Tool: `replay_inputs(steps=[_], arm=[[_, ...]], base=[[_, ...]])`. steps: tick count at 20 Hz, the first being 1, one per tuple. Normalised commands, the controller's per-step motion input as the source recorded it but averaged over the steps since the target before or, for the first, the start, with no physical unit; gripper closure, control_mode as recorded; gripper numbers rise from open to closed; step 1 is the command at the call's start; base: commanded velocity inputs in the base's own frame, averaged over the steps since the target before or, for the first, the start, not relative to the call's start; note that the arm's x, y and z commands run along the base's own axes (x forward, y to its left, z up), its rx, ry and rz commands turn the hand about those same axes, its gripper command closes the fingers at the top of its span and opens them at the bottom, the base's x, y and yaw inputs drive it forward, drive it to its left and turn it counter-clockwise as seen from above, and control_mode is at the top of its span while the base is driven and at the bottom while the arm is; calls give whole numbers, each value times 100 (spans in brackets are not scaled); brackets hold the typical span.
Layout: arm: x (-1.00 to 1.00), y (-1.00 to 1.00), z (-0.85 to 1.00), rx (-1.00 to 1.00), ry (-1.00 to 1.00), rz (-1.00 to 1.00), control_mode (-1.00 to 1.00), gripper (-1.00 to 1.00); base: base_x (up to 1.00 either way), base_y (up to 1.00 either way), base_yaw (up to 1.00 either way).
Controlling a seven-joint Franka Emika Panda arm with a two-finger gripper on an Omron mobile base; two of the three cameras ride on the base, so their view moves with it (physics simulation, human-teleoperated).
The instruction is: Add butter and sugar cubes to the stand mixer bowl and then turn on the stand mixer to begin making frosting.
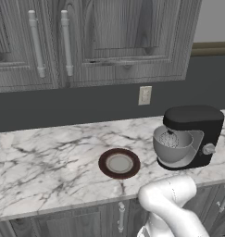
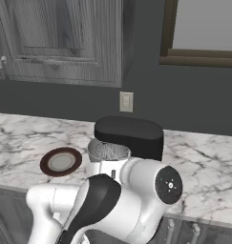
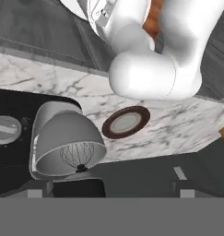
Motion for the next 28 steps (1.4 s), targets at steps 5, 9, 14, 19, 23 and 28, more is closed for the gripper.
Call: replay_inputs(steps=[5,9,14,19,23,28], arm=[[-17,28,-66,55,-14,-28,-100,-100],[-3,40,-49,53,-10,-29,-100,-100],[-22,1,-13,40,6,0,-100,-100],[6,7,-11,47,1,-1,-100,-100],[50,7,-5,38,0,-6,-100,-100],[47,9,-52,17,5,-5,-100,-100]], base=[[0,0,0],[0,0,0],[0,0,0],[0,0,0],[0,0,0],[0,0,0]])
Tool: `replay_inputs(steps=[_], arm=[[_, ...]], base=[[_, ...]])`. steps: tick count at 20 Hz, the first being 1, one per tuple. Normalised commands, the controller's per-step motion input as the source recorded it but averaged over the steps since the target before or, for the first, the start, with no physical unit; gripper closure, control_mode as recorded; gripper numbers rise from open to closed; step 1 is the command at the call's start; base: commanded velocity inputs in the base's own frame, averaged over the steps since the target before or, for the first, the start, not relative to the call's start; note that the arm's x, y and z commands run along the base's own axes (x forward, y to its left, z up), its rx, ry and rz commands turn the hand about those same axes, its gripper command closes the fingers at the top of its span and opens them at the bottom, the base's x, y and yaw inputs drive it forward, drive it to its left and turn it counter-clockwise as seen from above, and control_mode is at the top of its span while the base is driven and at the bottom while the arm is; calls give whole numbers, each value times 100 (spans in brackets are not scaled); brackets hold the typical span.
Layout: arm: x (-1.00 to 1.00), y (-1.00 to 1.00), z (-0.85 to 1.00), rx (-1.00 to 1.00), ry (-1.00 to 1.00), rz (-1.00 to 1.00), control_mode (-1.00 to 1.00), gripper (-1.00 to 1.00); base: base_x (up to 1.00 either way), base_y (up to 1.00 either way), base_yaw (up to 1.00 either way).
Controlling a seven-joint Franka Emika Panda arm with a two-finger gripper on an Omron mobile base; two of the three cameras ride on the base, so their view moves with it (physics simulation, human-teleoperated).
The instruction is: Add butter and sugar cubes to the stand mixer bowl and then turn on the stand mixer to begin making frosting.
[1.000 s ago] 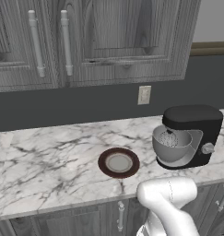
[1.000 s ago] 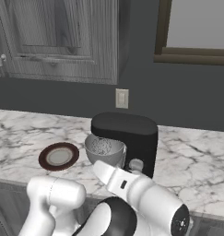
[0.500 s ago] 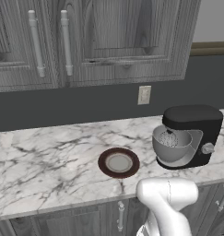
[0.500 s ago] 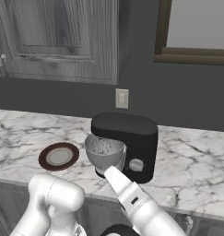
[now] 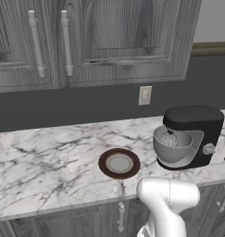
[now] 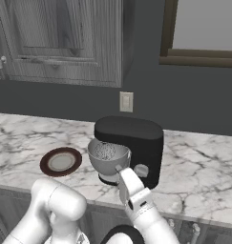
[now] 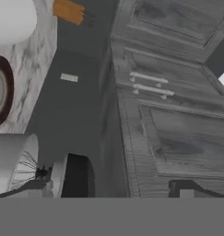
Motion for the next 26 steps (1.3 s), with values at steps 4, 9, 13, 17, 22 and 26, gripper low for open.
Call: replay_inputs(steps=[4,9,13,17,22,26], arm=[[22,0,-53,9,2,-5,-100,-100],[32,0,-31,13,5,-11,-100,-100],[27,-4,-19,13,5,-12,-100,-100],[11,-30,-14,13,6,-5,-100,-100],[7,-30,0,10,17,-2,-100,-100],[13,-11,-10,2,18,-3,-100,-100]], base=[[0,0,0],[0,0,0],[0,0,0],[0,0,0],[0,0,0],[0,0,0]])
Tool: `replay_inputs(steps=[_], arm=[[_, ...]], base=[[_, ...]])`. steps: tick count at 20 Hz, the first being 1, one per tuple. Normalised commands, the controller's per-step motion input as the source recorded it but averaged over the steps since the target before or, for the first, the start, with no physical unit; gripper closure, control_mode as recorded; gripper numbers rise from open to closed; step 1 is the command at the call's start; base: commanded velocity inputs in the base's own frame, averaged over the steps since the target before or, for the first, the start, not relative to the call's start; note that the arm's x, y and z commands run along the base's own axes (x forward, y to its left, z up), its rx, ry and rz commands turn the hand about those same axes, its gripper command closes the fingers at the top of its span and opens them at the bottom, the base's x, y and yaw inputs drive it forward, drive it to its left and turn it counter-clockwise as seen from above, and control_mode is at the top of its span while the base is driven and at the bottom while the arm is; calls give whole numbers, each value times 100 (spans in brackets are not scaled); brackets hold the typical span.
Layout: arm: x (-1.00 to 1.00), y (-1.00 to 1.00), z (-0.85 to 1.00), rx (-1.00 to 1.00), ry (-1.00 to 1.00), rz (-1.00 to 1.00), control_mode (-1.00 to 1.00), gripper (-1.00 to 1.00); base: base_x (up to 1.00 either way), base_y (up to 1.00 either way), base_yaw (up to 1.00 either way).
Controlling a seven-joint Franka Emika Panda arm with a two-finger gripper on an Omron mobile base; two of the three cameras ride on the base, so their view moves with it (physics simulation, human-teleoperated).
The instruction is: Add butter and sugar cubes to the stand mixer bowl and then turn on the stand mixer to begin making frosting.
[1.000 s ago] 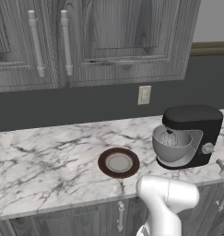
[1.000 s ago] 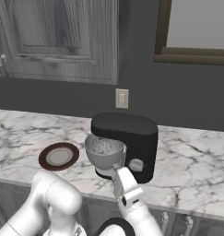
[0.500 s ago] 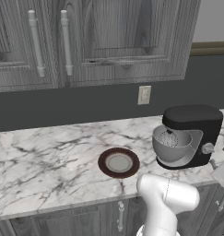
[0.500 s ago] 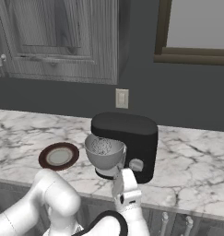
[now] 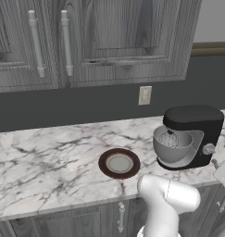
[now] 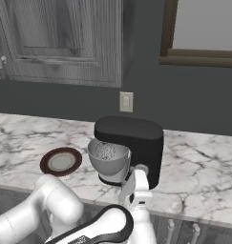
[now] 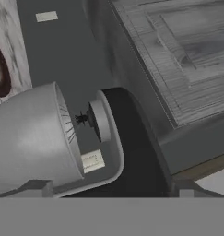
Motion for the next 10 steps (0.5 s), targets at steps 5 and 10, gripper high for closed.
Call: replay_inputs(steps=[5,10], arm=[[12,-3,-17,0,19,-4,-100,-100],[10,0,-15,2,12,-6,-100,-100]], base=[[0,0,0],[0,0,0]])
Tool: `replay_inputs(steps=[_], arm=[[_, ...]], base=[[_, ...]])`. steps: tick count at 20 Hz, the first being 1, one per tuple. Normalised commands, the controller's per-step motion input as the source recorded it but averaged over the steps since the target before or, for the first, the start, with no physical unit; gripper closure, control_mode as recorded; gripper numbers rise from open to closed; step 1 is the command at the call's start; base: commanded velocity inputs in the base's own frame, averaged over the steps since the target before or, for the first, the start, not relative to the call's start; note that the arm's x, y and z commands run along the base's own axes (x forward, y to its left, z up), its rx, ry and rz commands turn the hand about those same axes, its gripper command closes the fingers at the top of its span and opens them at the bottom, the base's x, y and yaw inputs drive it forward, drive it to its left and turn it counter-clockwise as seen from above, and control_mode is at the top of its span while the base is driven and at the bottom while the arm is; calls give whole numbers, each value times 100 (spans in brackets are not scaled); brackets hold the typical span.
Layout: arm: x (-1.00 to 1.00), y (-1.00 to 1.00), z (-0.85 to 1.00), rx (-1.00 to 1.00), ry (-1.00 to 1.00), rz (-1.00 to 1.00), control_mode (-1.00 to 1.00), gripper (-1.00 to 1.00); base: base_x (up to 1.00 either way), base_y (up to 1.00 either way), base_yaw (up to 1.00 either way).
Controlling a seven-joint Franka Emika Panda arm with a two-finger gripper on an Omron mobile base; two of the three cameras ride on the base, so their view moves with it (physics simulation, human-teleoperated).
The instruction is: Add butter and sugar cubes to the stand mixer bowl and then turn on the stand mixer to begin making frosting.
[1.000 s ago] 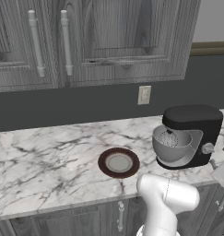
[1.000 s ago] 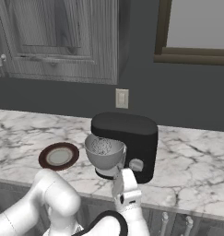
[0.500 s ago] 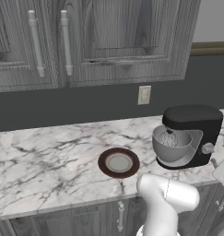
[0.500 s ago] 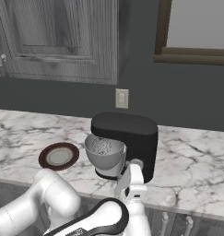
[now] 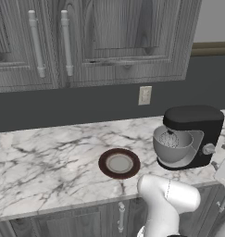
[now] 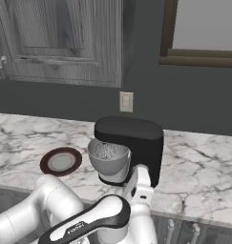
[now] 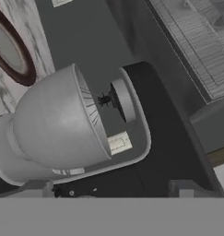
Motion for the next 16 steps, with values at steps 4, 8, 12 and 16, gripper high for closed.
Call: replay_inputs(steps=[4,8,12,16], arm=[[13,0,-12,6,5,-7,-100,-100],[10,0,-10,8,0,-8,-100,-100],[16,0,-9,8,0,-5,-100,-100],[25,0,-9,6,0,-5,-100,-100]], base=[[0,0,0],[0,0,0],[0,0,0],[0,0,0]])
